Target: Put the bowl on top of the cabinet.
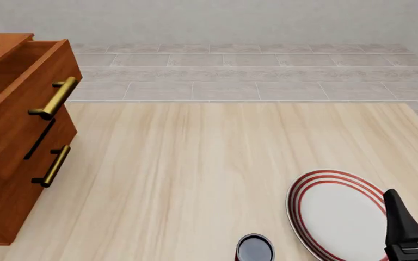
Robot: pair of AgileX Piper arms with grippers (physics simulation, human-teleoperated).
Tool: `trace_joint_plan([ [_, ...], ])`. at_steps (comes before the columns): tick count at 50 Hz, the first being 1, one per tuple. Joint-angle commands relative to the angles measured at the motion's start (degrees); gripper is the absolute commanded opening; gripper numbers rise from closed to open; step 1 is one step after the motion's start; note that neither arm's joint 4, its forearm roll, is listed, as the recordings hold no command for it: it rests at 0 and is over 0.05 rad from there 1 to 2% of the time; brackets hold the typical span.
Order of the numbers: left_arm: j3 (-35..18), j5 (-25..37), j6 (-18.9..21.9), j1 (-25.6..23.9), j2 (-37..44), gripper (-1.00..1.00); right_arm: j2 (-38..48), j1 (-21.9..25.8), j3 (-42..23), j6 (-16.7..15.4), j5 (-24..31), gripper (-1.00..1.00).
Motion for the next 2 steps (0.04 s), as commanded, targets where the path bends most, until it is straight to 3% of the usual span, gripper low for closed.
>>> trace_joint_plan([
  [1,-9.3,2.0,11.7,-10.8,1.1,1.00,0.0,0.0,-0.1,0.0,0.2,1.00],
  [2,-11.4,1.7,16.1,-13.5,2.2,1.00,0.0,0.0,-0.1,0.1,0.2,1.00],
])
